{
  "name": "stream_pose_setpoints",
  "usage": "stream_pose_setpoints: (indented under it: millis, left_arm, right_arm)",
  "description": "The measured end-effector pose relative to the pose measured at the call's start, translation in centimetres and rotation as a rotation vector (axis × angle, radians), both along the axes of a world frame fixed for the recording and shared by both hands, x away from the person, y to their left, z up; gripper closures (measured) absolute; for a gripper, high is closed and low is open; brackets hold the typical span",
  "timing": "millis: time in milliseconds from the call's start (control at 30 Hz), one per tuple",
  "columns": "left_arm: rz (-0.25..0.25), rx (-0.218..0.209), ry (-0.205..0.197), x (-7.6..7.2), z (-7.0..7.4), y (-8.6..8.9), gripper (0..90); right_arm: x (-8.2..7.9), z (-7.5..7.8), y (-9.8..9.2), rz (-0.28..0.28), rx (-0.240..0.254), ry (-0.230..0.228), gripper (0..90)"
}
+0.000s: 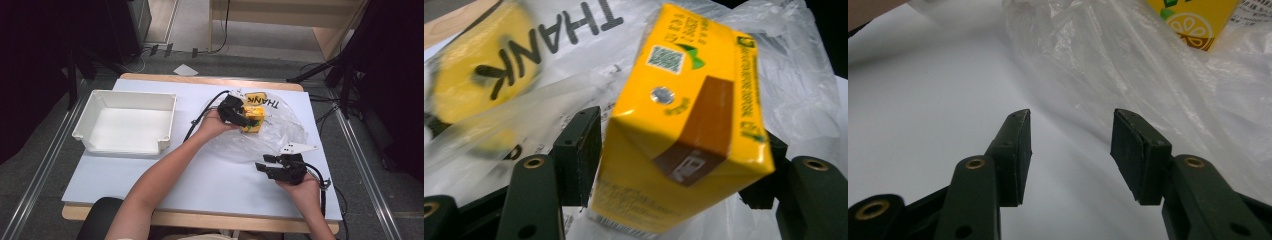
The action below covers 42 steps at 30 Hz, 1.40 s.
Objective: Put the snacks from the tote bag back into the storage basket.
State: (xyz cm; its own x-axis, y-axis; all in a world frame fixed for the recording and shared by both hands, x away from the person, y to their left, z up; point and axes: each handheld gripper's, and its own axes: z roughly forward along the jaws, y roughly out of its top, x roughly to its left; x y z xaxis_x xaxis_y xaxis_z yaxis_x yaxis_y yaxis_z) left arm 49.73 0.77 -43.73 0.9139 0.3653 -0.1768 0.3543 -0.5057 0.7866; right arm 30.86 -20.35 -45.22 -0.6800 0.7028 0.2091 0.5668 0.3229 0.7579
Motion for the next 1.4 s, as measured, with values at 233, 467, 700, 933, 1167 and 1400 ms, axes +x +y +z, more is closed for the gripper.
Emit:
stream_pose_setpoints:
  millis: [233, 467, 700, 933, 1167, 1400]
  left_arm:
    - [-0.002, 0.005, -0.017, -0.1, -0.1, -0.7, 38.1]
    - [-0.009, 0.038, -0.056, -0.4, -0.1, -0.6, 47.6]
    - [-0.004, 0.069, -0.087, -0.7, 0.2, -0.7, 51.9]
    - [0.01, 0.076, -0.057, -0.6, 0.8, -0.3, 52.7]
    - [0.016, 0.034, -0.051, -1.2, 3.2, 0.9, 52.8]
    - [0.013, 0.033, -0.077, -2.3, 5.6, 2.5, 52.7]
  right_arm:
    - [0.2, -0.3, 0.0, 0.002, -0.005, 0.005, 51.6]
    - [0.3, -0.4, -0.1, -0.002, -0.006, 0.012, 51.5]
    - [0.4, -0.5, 0.0, 0.001, -0.004, 0.012, 51.4]
    - [0.2, -0.3, 0.1, 0.01, 0.001, 0.008, 51.5]
    - [0.2, -0.3, 0.3, 0.018, -0.004, 0.005, 51.3]
    - [0.1, -0.3, 0.8, 0.034, -0.016, 0.004, 51.2]
